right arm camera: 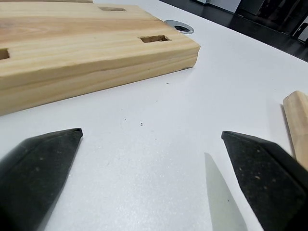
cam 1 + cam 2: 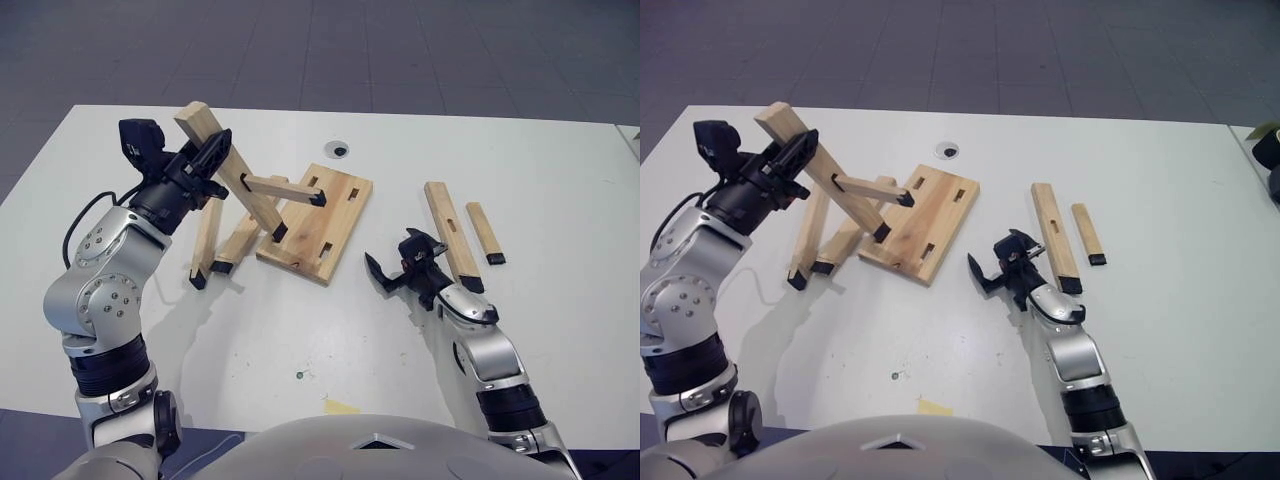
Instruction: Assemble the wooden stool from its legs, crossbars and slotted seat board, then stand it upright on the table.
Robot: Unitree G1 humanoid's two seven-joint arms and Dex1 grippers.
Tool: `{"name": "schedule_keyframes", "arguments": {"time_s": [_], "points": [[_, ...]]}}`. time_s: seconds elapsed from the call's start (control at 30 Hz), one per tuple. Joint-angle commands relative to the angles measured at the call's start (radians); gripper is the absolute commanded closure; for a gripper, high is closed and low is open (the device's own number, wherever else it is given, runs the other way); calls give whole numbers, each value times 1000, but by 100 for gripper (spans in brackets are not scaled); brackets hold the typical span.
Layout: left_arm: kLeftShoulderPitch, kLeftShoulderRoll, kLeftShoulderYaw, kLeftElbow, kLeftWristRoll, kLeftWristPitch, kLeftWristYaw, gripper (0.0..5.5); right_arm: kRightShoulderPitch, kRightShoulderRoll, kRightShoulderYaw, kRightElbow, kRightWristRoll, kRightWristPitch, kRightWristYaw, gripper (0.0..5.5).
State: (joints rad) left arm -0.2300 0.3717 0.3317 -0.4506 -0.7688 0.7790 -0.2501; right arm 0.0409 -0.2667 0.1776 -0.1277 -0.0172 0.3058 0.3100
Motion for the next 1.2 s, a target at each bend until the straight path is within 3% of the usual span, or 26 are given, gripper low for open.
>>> {"name": "schedule_keyframes", "arguments": {"time_s": [0.03, 0.47, 0.6, 0.87, 1.2], "points": [[16, 20, -8, -17, -14, 31, 7, 445, 19, -2, 9, 26, -17, 21, -2, 10], [108, -57, -176, -2, 189, -151, 52, 445, 19, 5, 25, 22, -30, 13, -15, 10], [153, -17, -189, 30, 224, -176, 8, 445, 18, 8, 26, 21, -34, 11, -16, 10], [410, 32, -341, 131, 416, -407, -69, 444, 10, 11, 24, 25, -40, 10, -22, 10], [241, 40, -280, 101, 329, -383, -18, 444, 1, 10, 24, 31, -44, 7, -17, 10]]}}
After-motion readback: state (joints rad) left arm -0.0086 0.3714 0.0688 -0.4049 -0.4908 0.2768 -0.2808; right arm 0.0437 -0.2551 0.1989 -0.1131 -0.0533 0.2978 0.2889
